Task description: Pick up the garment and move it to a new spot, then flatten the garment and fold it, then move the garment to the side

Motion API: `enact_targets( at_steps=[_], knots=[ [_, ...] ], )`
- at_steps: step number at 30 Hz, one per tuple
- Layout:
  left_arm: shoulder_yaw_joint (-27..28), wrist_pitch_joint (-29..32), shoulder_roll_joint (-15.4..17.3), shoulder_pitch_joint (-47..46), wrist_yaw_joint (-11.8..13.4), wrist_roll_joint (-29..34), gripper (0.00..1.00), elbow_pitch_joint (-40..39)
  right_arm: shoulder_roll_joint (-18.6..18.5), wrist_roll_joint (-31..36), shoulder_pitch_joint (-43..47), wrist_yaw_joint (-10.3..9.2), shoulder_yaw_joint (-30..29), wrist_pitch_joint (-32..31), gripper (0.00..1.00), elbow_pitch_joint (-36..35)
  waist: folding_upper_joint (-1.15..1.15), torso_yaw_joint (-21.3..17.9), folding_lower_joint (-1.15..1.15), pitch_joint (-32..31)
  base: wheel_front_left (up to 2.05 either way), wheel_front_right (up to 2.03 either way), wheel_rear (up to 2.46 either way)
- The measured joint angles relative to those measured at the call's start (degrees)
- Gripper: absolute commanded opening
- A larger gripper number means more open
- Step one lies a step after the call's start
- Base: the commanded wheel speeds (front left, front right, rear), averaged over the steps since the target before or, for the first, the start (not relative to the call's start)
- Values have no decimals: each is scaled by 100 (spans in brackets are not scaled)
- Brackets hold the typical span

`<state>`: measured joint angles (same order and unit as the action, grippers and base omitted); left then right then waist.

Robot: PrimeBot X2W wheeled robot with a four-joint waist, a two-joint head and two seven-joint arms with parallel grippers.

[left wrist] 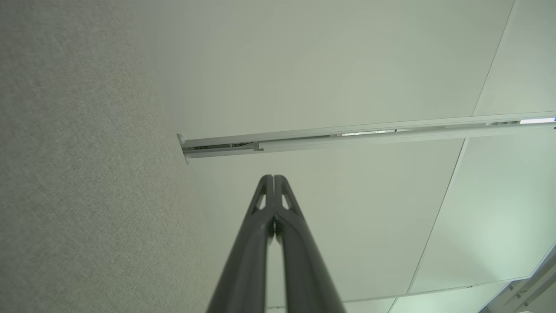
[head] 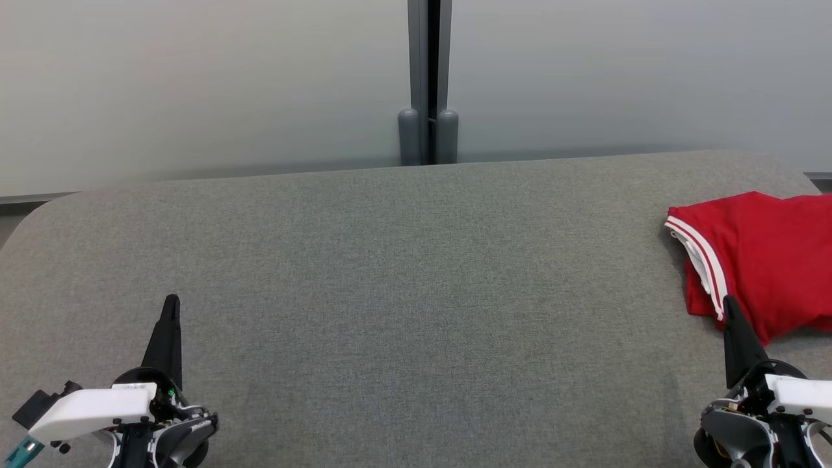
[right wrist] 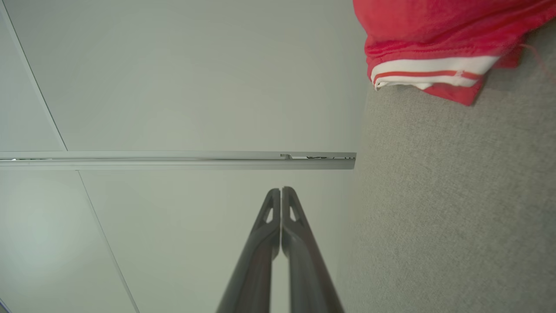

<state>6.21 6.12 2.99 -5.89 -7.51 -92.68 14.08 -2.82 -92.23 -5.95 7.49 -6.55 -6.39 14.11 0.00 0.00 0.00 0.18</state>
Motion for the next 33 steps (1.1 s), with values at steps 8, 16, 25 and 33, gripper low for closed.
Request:
enact_targets(
  at_steps=[8,16,25,33],
  knots=[
    [4,16,-3,-1,0,1,0,0,0,-2,0,0,0,0,0,0,0,0,0,0,0,0,0],
    [9,18,-5,-1,0,1,0,0,0,-3,-1,0,0,0,0,0,0,0,0,0,0,0,0],
    [12,23,-9,-1,0,2,0,1,0,-3,-1,0,0,0,0,0,0,0,0,0,0,0,0],
    [15,24,-11,-1,0,3,0,1,0,-3,-1,0,0,0,0,0,0,0,0,0,0,0,0]
  ],
)
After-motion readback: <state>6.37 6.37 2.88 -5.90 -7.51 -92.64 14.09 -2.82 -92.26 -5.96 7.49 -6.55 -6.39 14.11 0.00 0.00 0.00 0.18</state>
